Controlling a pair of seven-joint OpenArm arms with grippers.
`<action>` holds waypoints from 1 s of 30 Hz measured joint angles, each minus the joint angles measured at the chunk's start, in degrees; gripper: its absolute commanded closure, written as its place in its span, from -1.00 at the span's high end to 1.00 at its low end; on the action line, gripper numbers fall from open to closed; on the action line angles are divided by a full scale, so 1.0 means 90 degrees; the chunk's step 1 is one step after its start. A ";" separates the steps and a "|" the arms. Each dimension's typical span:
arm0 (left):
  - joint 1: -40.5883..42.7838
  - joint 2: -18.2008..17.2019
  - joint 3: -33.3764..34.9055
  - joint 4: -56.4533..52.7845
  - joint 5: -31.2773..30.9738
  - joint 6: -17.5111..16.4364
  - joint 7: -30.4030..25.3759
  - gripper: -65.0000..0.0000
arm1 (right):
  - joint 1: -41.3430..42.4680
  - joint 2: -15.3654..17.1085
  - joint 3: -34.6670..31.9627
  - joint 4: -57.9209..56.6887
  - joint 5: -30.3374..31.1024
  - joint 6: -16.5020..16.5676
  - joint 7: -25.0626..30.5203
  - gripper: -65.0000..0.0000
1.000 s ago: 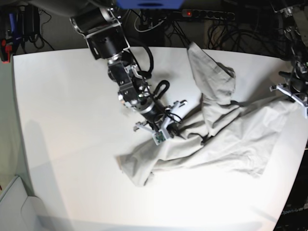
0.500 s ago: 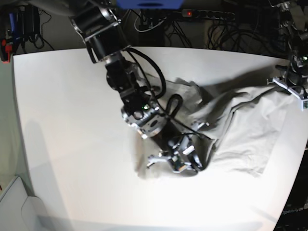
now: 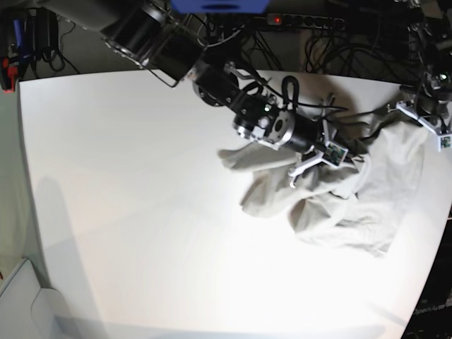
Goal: Layout the t-shirt on the table in an organized manner, then fold the t-shirt properly
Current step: 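Reach the right gripper across to the bunched shirt beside the left gripper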
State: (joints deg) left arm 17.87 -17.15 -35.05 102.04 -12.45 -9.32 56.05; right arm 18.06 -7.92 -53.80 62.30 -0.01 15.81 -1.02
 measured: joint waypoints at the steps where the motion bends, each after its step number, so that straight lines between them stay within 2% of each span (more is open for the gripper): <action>1: -0.0005 0.0002 0.0000 0.0000 -0.0027 0.0000 -0.0029 -0.99 | -0.0002 -0.0002 -0.0002 -0.0100 -0.0007 -0.0002 0.0032 -1.00; 19: -0.0053 -0.0017 0.0000 -0.0012 -0.0022 -0.0012 -0.0024 -0.99 | -0.0406 0.0000 0.0005 -0.0209 -0.0015 -0.0007 0.0002 -1.00; 20: -0.0051 -0.0017 0.0000 -0.0012 -0.0022 -0.0012 -0.0024 -0.99 | -0.0406 0.0000 0.0005 -0.0209 -0.0017 -0.0007 0.0002 -0.96; 22: -0.0053 -0.0017 0.0000 -0.0012 -0.0022 -0.0012 -0.0024 -0.99 | -0.0406 -0.0005 0.0005 -0.0206 -0.0010 -0.0012 -0.0109 -0.75; 25: -0.0051 -0.0019 0.0000 -0.0012 -0.0022 -0.0012 -0.0024 -0.99 | -0.0408 0.0000 0.0005 -0.0206 0.0041 -0.0007 -0.0500 -0.22; 27: -0.0051 -0.0019 0.0000 -0.0007 -0.0022 -0.0012 -0.0024 -0.99 | -0.0408 0.0032 0.0005 -0.0073 0.0427 -0.0005 -0.0641 0.13; 30: -0.0051 -0.0029 0.0000 -0.0005 -0.0022 -0.0012 -0.0027 -0.99 | -0.0391 0.0022 0.0049 0.0391 0.0770 -0.0024 -0.0731 0.43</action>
State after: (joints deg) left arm 17.41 -17.41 -35.05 102.00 -12.64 -9.43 55.81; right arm 14.55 -7.73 -53.36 65.82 6.92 15.59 -7.60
